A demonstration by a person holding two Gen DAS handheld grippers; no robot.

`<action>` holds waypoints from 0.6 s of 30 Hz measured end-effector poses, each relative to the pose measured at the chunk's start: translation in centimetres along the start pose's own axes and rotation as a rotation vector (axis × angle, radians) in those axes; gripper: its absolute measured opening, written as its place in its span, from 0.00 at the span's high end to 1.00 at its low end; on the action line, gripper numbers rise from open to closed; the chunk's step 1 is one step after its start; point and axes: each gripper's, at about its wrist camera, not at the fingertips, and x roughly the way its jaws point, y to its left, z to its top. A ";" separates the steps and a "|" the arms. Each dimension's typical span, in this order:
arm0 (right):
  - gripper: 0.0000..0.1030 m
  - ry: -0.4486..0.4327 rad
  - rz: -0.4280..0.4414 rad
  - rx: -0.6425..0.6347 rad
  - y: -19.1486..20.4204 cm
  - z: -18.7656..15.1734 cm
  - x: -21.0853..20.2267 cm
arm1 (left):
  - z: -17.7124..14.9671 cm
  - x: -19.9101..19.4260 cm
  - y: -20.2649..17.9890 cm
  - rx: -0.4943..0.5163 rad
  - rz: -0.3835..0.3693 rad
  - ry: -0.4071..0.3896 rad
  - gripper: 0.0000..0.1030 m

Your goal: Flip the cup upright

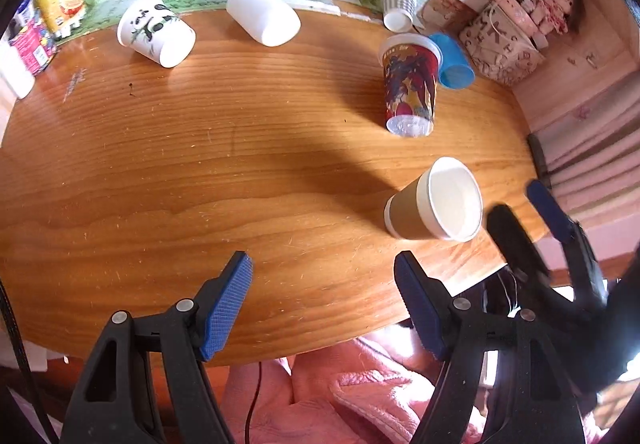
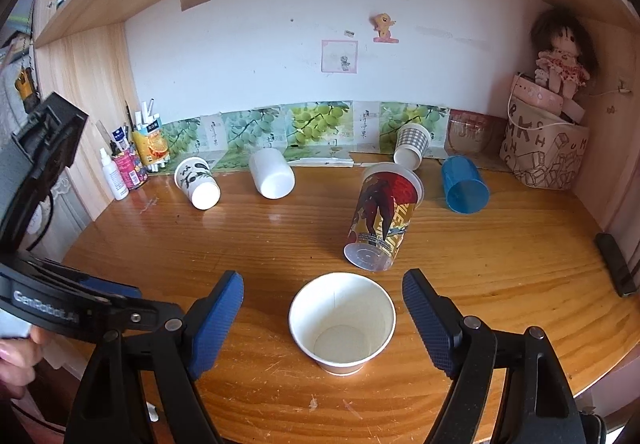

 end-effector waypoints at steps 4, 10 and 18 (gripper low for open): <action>0.20 0.032 0.093 0.025 -1.1 1.3 -2.5 | -0.4 -0.9 -0.8 -0.080 0.022 -0.028 0.25; 0.20 0.087 0.093 -0.047 -2.5 3.1 -6.2 | -1.5 -3.2 -3.1 -0.151 0.032 -0.072 0.22; 0.20 0.110 0.183 0.149 -7.8 5.2 -10.2 | -2.7 -8.1 -7.4 -0.164 0.050 -0.244 0.19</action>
